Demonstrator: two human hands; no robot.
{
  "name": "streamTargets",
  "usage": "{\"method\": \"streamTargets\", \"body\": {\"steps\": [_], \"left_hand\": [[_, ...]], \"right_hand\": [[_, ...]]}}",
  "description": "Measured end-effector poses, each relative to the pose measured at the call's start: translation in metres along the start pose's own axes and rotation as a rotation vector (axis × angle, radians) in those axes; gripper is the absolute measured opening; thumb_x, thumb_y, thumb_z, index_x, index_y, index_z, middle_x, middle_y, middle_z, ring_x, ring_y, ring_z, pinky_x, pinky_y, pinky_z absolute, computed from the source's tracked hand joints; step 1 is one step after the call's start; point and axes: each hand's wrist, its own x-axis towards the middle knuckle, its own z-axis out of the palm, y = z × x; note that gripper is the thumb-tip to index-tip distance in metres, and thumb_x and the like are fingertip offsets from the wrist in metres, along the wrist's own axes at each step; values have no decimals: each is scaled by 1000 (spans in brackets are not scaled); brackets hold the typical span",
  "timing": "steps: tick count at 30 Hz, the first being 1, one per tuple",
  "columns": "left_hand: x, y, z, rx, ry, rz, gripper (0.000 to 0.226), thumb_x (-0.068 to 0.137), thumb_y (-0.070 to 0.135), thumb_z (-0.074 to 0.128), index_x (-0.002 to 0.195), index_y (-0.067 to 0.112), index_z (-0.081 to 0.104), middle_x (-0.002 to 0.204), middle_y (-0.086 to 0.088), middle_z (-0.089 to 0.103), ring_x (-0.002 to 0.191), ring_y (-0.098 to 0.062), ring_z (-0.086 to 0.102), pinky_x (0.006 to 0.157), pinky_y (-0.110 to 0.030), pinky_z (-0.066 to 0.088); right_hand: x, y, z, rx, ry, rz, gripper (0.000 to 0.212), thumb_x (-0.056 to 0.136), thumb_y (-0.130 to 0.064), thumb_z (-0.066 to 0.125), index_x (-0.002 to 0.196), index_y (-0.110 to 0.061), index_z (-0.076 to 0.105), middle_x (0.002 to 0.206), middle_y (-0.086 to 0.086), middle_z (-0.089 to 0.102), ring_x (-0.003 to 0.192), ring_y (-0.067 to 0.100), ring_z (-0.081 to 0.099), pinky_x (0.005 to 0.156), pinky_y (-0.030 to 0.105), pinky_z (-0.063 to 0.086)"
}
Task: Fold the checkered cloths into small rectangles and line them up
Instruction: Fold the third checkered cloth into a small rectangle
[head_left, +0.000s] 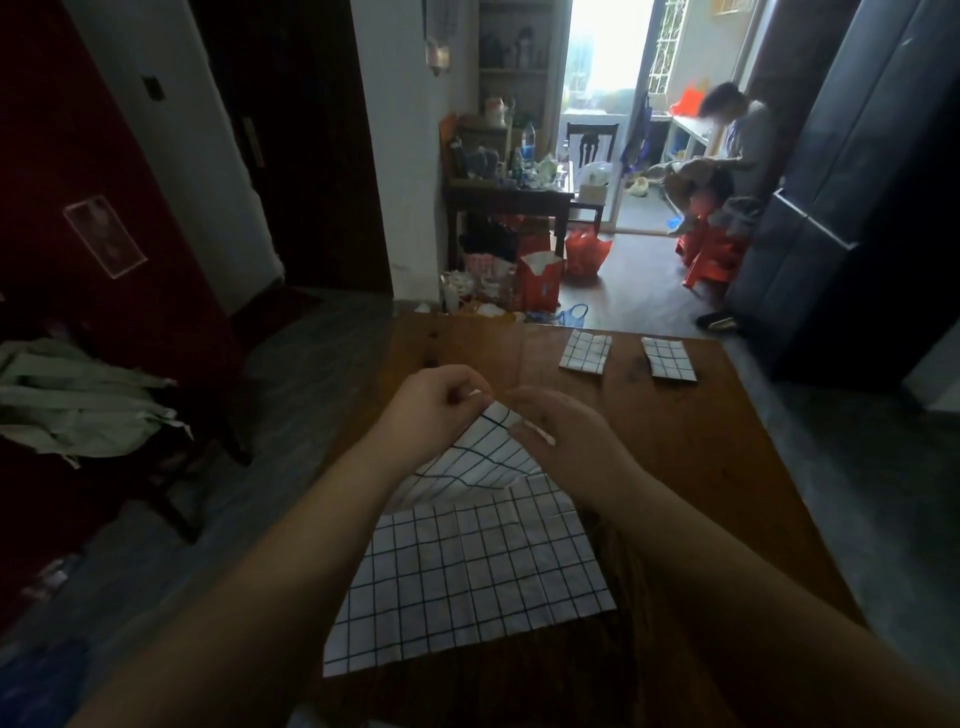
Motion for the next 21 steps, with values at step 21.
{"method": "streamTargets", "body": {"steps": [21], "left_hand": [[-4, 21, 4, -218, -5, -4, 13, 97, 23, 69, 98, 15, 79, 88, 4, 77, 80, -2, 71, 67, -12, 52]], "right_hand": [[-2, 1, -16, 40, 95, 44, 32, 97, -28, 65, 70, -43, 55, 62, -19, 57, 66, -4, 57, 59, 8, 36]]}}
